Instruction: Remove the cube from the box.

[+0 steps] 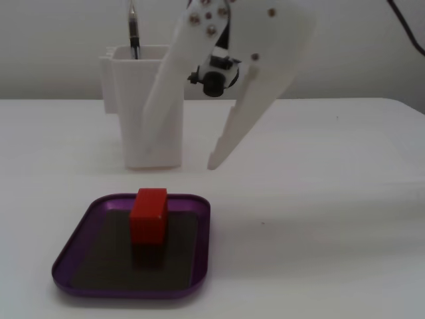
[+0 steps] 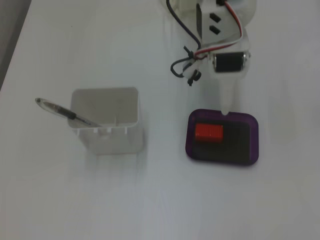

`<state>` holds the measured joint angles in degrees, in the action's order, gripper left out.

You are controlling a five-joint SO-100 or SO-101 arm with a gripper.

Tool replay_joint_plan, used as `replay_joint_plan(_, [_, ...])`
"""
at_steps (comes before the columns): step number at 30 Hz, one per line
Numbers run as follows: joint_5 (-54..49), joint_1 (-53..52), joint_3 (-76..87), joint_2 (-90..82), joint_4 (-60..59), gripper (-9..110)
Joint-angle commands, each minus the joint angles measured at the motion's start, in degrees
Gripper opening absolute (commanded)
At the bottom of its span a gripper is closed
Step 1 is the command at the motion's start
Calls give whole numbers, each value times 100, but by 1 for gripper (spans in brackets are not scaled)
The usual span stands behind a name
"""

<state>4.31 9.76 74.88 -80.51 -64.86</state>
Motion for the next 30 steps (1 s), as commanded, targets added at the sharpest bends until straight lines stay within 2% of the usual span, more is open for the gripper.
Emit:
replay_joint_plan(1, [26, -26, -1169, 782, -123, 18])
replay_joint_plan(12, [-35, -53, -1916, 2021, -53, 18])
replay_joint_plan(21, [-35, -589, -1898, 2153, -35, 18])
replay_joint_plan(30, [-35, -527, -1828, 2224, -35, 17])
